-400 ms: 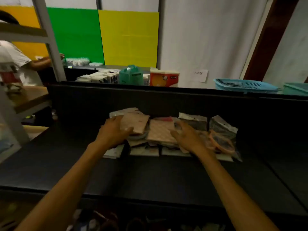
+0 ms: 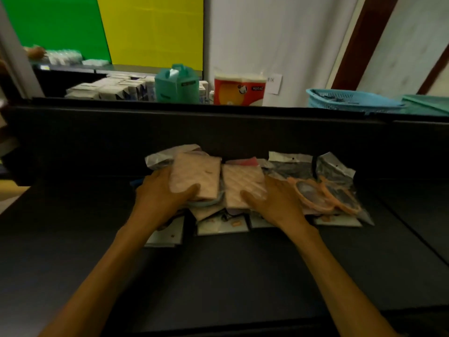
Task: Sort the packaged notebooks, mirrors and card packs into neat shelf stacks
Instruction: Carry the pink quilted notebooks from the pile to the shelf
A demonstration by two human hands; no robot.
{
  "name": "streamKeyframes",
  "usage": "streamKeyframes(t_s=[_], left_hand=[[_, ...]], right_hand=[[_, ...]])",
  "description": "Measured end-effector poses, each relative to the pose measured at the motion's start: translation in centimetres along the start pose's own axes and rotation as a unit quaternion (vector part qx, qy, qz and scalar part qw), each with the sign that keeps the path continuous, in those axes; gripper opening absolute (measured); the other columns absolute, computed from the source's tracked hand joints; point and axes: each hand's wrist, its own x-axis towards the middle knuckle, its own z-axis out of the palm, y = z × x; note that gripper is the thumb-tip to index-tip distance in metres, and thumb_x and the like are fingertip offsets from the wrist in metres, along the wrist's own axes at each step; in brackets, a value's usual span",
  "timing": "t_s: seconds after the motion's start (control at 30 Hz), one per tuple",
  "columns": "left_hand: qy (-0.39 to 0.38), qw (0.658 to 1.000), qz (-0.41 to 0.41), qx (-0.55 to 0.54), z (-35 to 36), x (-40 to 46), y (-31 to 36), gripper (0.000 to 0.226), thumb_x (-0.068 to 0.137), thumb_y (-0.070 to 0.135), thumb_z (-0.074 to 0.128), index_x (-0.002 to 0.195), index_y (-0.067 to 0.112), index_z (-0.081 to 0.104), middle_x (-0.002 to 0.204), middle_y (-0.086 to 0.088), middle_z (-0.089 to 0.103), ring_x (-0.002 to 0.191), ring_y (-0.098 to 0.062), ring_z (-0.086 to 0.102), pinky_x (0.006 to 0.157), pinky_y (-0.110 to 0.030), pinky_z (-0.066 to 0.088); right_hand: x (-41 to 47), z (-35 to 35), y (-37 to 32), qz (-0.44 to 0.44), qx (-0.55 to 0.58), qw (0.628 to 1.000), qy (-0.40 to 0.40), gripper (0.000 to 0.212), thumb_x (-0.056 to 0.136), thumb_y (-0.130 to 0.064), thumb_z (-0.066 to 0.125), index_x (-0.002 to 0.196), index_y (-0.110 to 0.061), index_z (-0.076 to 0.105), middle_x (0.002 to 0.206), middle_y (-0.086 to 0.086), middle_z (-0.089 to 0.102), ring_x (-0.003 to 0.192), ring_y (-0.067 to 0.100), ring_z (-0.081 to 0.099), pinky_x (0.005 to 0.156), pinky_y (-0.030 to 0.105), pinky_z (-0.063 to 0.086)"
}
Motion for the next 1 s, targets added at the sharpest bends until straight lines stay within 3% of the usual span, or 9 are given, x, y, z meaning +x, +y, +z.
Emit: streamKeyframes(t_s=[0.1,0.17,0.37,0.7,0.8,0.87,1.0], left_hand=[[0.007,0.999,0.012,0.046,0.0,0.6,-0.6,0.096,0.067,0.076,0.056,0.145,0.026,0.029,0.149,-0.008,0.033,0.133,-0.032,0.031,0.109,-0.05,0.029],[0.013,1.0,0.002,0.028,0.1,0.9,-0.7,0.098,0.065,0.076,0.059,0.145,0.027,0.029,0.148,-0.008,0.03,0.133,-0.031,0.029,0.109,-0.052,0.029],[0.009,0.998,0.006,-0.054,0.1,0.7,-0.6,0.09,0.068,0.06,0.071,0.142,0.026,0.033,0.144,-0.004,0.027,0.128,-0.028,0.037,0.106,-0.045,0.035],[0.088,0.995,0.04,0.012,0.4,-0.5,-0.3,0.085,0.074,0.059,0.065,0.144,0.02,0.035,0.141,-0.007,0.042,0.126,-0.028,0.035,0.103,-0.046,0.033],[0.099,0.994,0.043,0.001,0.3,-0.9,0.1,0.082,0.075,0.057,0.066,0.142,0.019,0.038,0.139,-0.008,0.046,0.126,-0.029,0.038,0.103,-0.046,0.033],[0.105,0.994,0.04,0.001,0.0,-1.1,0.4,0.083,0.074,0.056,0.068,0.142,0.019,0.038,0.139,-0.008,0.046,0.126,-0.029,0.038,0.103,-0.045,0.033],[0.11,0.993,0.047,-0.022,-0.3,-1.5,1.0,0.082,0.074,0.049,0.072,0.141,0.019,0.037,0.142,-0.008,0.04,0.129,-0.027,0.037,0.104,-0.043,0.032]], right_hand=[[0.1,-0.1,-0.2,-0.005,0.025,1.0,0.015,0.09,0.078,-0.068,0.053,0.148,-0.02,0.021,0.153,0.006,0.029,0.138,0.024,0.031,0.112,0.035,0.024],[0.4,-0.1,-0.4,0.014,0.029,0.999,0.01,0.093,0.078,-0.067,0.055,0.149,-0.021,0.018,0.154,0.006,0.026,0.139,0.024,0.028,0.113,0.036,0.022],[0.8,0.0,-0.5,0.012,0.048,0.999,0.014,0.093,0.077,-0.065,0.059,0.149,-0.024,0.017,0.154,0.004,0.026,0.139,0.024,0.028,0.111,0.036,0.024],[1.1,-0.1,-0.8,-0.016,0.177,0.982,0.07,0.102,0.067,-0.047,0.079,0.148,-0.026,0.02,0.151,0.002,0.031,0.136,0.021,0.032,0.111,0.045,0.031],[1.1,-0.2,-1.0,-0.022,0.23,0.969,0.085,0.097,0.068,-0.033,0.082,0.146,-0.023,0.026,0.148,-0.001,0.035,0.132,0.016,0.035,0.107,0.036,0.034],[1.0,-0.5,-0.9,-0.03,0.265,0.96,0.089,0.09,0.07,-0.026,0.082,0.143,-0.023,0.031,0.139,-0.007,0.04,0.121,0.008,0.038,0.095,0.027,0.036],[1.1,-0.7,-0.3,-0.019,0.316,0.945,0.08,0.081,0.072,-0.021,0.08,0.139,-0.024,0.034,0.133,-0.003,0.046,0.115,0.01,0.045,0.093,0.032,0.045]])
